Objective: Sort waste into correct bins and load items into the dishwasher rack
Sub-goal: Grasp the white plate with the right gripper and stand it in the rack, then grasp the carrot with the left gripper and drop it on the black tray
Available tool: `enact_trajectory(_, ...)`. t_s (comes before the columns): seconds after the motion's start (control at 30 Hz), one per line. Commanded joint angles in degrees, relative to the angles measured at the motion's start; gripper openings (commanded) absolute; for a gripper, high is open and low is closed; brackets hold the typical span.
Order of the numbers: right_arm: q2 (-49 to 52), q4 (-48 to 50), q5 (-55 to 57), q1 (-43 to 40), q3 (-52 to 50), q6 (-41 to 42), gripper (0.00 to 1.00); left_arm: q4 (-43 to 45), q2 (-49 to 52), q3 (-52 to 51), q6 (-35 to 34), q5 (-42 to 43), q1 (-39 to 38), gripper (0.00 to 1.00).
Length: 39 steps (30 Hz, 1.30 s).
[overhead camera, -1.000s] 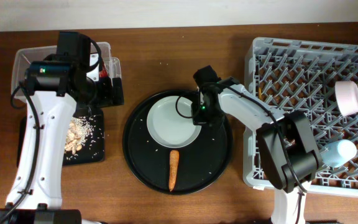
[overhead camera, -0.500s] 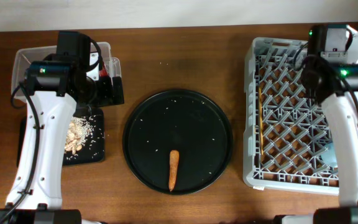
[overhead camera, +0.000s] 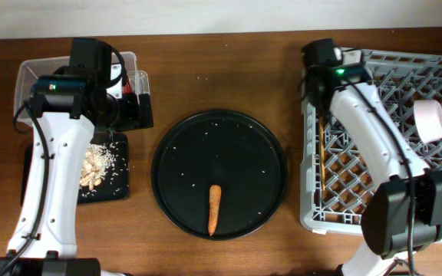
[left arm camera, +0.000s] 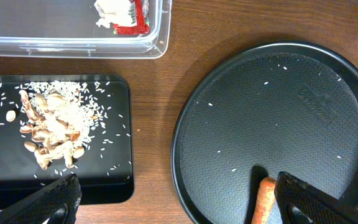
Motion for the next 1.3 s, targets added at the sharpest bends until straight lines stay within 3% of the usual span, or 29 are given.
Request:
enact_trajectory(0.0,-1.4,-3.6,-2.8,0.7,0.7,3.5,0.66,0.1,-0.3,0.0,0.1,0.5,0.5,0.99)
enact_trajectory(0.13,-15.1,-9.4,-23.2,-2.1,0.7,3.7,0.75,-0.1,-0.3,0.0,0.1,0.7,0.4,0.99)
enact_trajectory(0.2,-21.5,-13.4,-32.3,-9.0,0.7,3.7,0.86,0.1,-0.2,-0.4,0.1,4.8,0.1,0.99)
enact_trajectory(0.33,-22.1,-22.3,-45.1,-23.2,-0.4,1.3,0.96,2.1,-0.2,-6.8,0.1,5.1,-6.4,0.99)
enact_trajectory(0.4,-22.1,-22.6,-52.0,-23.8,-3.8,-2.4,0.96,5.4,0.2,-12.9,0.1,5.1,-12.0,0.99)
enact_trajectory(0.5,-22.1,-21.6,-52.5,-23.6,-10.5,-2.7,0.97,11.3,0.2,-24.0,0.1,5.1,-21.0,0.99)
enact_trajectory(0.63,-22.1,-21.0,-52.7,-23.5,-12.1,-2.7,0.97,18.6,3.1,-32.8,0.1,5.0,-29.6,0.99)
enact_trajectory(0.8,-22.1,-20.9,-52.7,-23.5,-12.1,-2.7,0.97,20.8,14.3,-33.9,0.1,5.0,-35.2,0.98)
enact_trajectory(1.07,-22.1,-20.9,-52.8,-23.5,-12.1,-2.7,0.97,22.9,15.0,-33.9,0.1,4.8,-35.3,0.44)
enact_trajectory(1.17,-22.1,-20.9,-52.7,-23.5,-12.1,-2.7,0.97,22.4,15.0,-33.9,0.1,2.0,-35.2,0.29)
enact_trajectory(1.27,-22.1,-20.9,-52.7,-23.5,-12.1,-2.7,0.97,22.3,15.0,-33.8,0.1,1.9,-33.2,0.24)
